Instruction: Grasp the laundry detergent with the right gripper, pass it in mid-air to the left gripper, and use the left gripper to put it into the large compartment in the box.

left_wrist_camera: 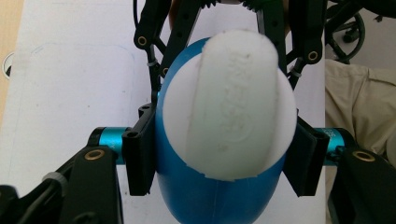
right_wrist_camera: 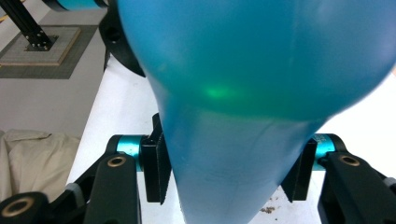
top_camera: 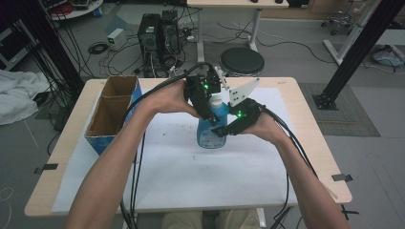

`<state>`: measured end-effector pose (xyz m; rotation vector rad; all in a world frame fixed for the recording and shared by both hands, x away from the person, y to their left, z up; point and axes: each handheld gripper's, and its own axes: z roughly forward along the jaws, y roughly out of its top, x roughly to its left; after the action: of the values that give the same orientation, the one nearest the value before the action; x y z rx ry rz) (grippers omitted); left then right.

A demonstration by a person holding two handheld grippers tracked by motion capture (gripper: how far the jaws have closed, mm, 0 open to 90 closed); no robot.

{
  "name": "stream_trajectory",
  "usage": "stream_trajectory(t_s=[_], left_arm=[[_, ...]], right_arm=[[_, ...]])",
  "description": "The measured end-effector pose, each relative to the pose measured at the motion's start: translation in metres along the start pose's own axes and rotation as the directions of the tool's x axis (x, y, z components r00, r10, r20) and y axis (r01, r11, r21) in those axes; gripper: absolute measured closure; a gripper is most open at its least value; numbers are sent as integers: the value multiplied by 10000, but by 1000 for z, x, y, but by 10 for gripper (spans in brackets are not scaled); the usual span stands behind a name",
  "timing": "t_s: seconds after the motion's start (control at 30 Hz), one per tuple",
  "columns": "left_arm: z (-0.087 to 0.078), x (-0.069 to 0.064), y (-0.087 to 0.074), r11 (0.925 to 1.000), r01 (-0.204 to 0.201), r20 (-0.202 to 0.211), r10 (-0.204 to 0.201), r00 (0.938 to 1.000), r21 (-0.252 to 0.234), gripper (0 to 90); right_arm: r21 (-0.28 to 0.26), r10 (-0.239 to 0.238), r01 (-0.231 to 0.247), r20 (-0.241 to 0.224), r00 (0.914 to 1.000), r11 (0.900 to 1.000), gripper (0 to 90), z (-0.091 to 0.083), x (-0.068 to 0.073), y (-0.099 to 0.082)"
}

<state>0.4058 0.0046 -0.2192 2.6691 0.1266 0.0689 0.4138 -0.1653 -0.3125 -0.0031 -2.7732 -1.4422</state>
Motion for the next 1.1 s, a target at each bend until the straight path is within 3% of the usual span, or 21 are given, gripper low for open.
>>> stream_trajectory(t_s=[0.63, 1.1], left_arm=[[-3, -3, -5, 10000, -18, -19, 19, 10000, 82, 379], [-18, -4, -12, 9995, 186, -127, -183, 9998, 254, 379]], right_arm=[[442, 152, -163, 257, 9996, 9989, 313, 1, 1, -3], [904, 196, -263, 750, 9970, 9956, 269, -20, 6, -3]])
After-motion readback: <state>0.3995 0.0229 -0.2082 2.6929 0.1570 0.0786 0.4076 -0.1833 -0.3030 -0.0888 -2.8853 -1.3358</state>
